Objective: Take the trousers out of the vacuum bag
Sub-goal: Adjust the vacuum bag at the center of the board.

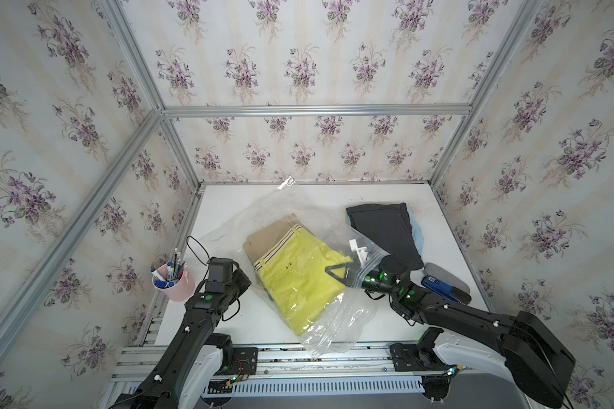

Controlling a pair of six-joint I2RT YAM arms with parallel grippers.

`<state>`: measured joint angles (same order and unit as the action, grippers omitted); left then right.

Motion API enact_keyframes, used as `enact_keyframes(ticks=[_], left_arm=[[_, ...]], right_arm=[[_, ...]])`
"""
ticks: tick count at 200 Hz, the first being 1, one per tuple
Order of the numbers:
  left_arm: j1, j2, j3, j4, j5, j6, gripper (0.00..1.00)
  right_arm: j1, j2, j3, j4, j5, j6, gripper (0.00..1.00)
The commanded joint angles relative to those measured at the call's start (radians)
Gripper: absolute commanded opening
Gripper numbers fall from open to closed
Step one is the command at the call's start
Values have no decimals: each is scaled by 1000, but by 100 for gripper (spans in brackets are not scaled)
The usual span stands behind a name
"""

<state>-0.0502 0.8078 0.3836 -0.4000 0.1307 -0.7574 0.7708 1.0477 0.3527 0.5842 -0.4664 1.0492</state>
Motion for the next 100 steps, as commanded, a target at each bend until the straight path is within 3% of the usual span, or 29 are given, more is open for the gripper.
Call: enact_keyframes(ticks=[1,42,100], left_arm=[[4,11,25,24,-16,39,0],[9,24,59,3,-23,70,0],[10,62,82,-11,-19,98,1]], right_arm=[[1,-96,-23,-179,48,-39,0],[1,-299,-43,-485,128,-77,0],[1,-498,-66,-761,205,-87,0]])
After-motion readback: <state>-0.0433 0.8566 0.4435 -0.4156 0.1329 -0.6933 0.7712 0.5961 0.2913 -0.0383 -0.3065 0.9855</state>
